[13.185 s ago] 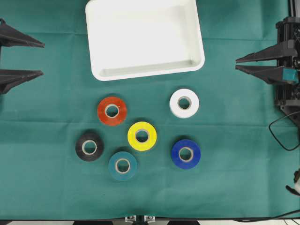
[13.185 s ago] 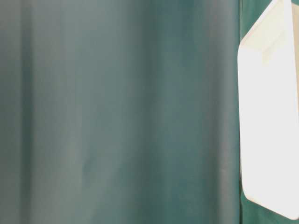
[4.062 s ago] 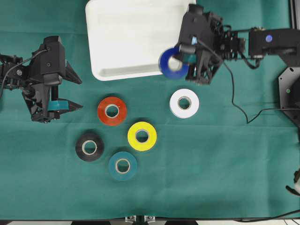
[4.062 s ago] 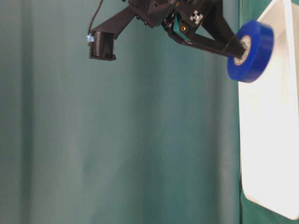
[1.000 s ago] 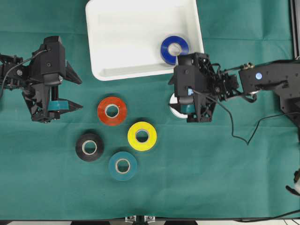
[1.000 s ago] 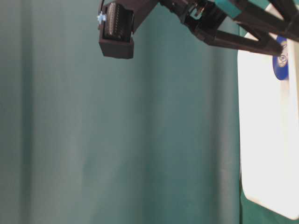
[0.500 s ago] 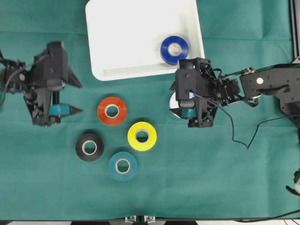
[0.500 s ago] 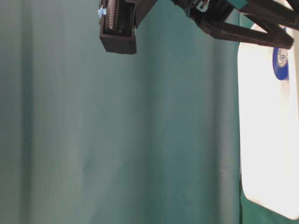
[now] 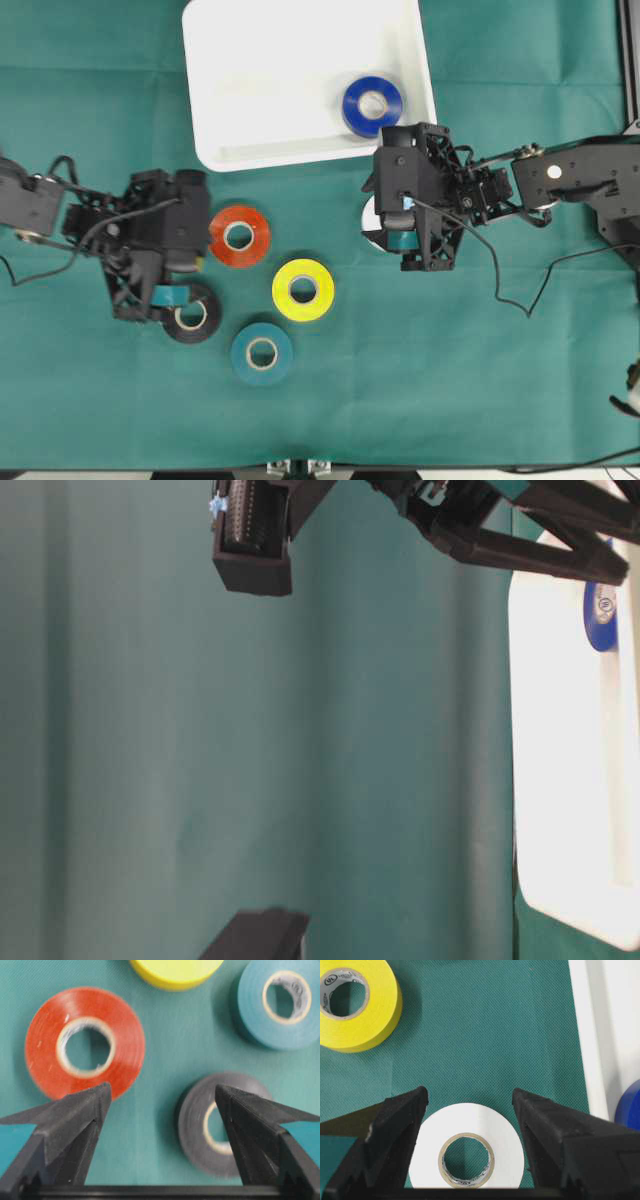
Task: Put the tape alternately from left to right into the white case.
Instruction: 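Move the left gripper over the red tape roll and grasp it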
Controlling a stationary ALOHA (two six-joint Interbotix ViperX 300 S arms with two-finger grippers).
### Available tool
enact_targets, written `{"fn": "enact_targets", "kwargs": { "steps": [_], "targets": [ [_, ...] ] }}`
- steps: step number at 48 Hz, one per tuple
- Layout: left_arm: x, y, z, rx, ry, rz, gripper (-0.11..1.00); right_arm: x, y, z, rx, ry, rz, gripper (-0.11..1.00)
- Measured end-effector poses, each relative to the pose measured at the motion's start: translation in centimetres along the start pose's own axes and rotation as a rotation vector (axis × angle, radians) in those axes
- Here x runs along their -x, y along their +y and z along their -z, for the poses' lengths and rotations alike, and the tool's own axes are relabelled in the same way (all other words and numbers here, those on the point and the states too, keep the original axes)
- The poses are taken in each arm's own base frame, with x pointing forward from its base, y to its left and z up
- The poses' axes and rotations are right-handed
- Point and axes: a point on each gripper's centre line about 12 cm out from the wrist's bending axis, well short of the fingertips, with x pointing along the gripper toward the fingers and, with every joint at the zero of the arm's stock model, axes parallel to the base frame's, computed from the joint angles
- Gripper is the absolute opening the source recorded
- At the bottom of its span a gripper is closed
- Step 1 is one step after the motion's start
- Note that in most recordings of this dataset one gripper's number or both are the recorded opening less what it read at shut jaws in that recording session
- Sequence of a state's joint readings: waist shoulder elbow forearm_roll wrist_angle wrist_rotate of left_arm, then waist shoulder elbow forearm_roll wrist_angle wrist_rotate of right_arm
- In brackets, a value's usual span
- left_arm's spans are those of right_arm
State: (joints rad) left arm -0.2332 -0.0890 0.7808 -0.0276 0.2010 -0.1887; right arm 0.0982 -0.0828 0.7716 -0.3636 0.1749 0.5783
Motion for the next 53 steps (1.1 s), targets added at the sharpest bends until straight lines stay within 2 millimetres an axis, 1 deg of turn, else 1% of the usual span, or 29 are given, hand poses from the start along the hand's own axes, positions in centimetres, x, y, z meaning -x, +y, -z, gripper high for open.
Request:
{"fn": "enact_targets", "kwargs": {
  "steps": [8, 22, 40, 53],
  "targets": [
    [-1.3, -0.2, -0.6, -0.002, 0.012, -0.001, 0.44, 0.0, 0.0, 0.0, 0.001, -0.002, 0.0, 0.75],
    [-2.4, -0.1, -0.5, -0.001, 0.037, -0.008, 0.44, 0.0, 0.0, 0.1, 0.002, 0.003, 0.001, 0.75],
    [-3.7, 2.3, -0.4, 0.011, 0.06, -0.052, 0.45, 0.0, 0.1, 0.0, 0.002, -0.01, -0.008, 0.75],
    [-4.4, 2.5, -0.3, 0.0, 0.072, -0.056, 0.44, 0.0, 0.0, 0.2, 0.003, -0.007, -0.007, 0.75]
  ]
}}
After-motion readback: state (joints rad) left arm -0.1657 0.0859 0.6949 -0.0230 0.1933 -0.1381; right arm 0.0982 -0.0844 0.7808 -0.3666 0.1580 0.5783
